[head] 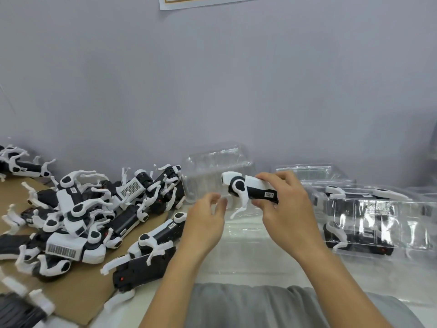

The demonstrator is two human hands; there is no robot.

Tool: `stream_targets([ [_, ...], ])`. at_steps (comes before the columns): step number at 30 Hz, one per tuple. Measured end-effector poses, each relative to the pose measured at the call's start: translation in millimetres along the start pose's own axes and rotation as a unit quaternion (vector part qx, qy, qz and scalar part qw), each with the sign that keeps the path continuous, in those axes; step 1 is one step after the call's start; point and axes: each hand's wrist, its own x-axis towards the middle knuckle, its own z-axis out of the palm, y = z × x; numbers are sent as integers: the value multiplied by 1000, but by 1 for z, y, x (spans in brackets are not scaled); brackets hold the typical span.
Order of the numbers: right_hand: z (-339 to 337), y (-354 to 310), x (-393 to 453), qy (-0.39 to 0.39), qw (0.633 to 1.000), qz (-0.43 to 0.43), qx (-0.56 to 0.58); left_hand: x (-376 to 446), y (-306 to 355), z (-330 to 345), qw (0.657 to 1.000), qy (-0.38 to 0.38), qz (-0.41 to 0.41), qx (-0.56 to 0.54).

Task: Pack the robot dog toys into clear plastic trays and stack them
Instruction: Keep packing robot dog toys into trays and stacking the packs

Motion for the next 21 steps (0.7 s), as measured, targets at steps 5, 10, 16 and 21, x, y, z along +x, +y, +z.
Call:
stream_targets([
  [5, 1, -2, 3, -29, 998, -13, -55, -1, -6, 9, 999, 3, -27, -37],
  [10, 5, -1, -2, -122, 982, 19, -145, 0, -11, 12, 999, 32, 13, -7],
  [16, 4, 2, -3, -187, 957, 35, -219, 0, -21, 10, 996, 34, 39, 76],
  [21, 2, 4, -2, -208, 960, 46, -180, -2, -24, 6, 997, -42, 3, 65],
])
